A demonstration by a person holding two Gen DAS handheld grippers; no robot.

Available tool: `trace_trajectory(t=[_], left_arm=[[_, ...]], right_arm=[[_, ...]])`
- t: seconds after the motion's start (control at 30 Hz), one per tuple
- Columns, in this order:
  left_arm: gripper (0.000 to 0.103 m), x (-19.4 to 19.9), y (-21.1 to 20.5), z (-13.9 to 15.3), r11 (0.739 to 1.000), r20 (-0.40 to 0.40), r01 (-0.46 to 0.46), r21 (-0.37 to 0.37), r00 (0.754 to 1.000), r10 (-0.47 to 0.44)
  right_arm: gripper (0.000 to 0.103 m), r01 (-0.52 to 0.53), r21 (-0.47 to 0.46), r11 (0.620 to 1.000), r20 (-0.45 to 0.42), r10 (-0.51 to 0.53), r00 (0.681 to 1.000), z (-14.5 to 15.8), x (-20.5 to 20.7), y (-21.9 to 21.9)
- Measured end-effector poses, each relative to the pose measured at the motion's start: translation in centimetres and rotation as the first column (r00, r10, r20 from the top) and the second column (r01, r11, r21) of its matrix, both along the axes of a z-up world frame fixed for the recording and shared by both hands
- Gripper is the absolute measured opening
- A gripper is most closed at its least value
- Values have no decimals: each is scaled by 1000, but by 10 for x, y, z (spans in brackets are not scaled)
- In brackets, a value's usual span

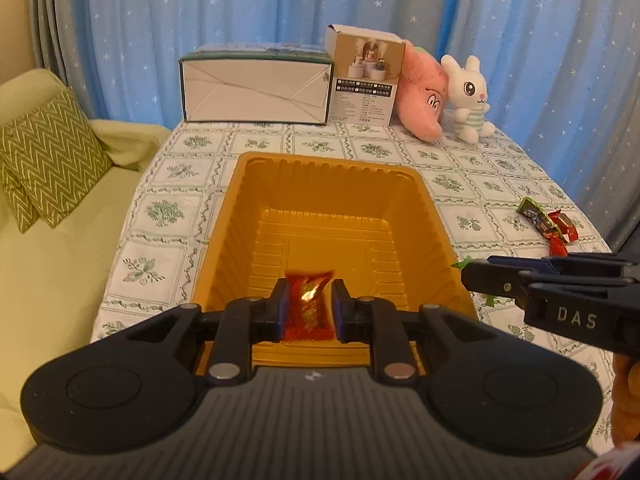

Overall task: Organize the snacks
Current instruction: 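Carry both candies to the orange tray and open both tools to drop them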

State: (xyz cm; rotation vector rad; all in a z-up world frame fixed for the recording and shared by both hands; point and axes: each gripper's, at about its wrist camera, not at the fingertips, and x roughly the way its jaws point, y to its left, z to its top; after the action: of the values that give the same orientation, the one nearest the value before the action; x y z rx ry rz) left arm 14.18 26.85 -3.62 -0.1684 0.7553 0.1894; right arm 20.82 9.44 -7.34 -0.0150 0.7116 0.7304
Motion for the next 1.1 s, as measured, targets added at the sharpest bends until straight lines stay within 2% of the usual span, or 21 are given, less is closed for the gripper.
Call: trace_trajectory(t=[0.03,0.13,0.37,0.5,0.57,0.63,0.93,1.1], left_arm=[[28,1,1,-1,1000,-1,-1,1,1000,1],[30,-1,5,-1,1000,1,-8,6,1000,8],[30,-12,10,5,999,-1,-32,32,999,33],[30,-19,10,8,999,1,-40,32,999,40],[32,-22,9,10,998,3,-47,36,999,47],[34,-25,6,13,998,9,-50,37,999,50],[45,-44,-20,35,999,62,-46,22,997,45],[45,-60,-51,44,999,102,-35,15,994,34]], right_arm=[[22,0,0,1000,-2,0,1000,-1,1,1],[22,-5,2,1000,-6,5,1000,-2,2,3],[22,-16,18,1000,-23,16,1000,-4,4,8],[22,-62,50,997,-28,63,998,-3,3,14],[29,-63,58,996,-15,64,998,-2,1,15],[51,-53,77,996,-13,54,998,1,0,11],[52,39,97,995,-15,-38,999,16,-21,-39],[52,133,80,988,6,-134,991,19,-51,-85]])
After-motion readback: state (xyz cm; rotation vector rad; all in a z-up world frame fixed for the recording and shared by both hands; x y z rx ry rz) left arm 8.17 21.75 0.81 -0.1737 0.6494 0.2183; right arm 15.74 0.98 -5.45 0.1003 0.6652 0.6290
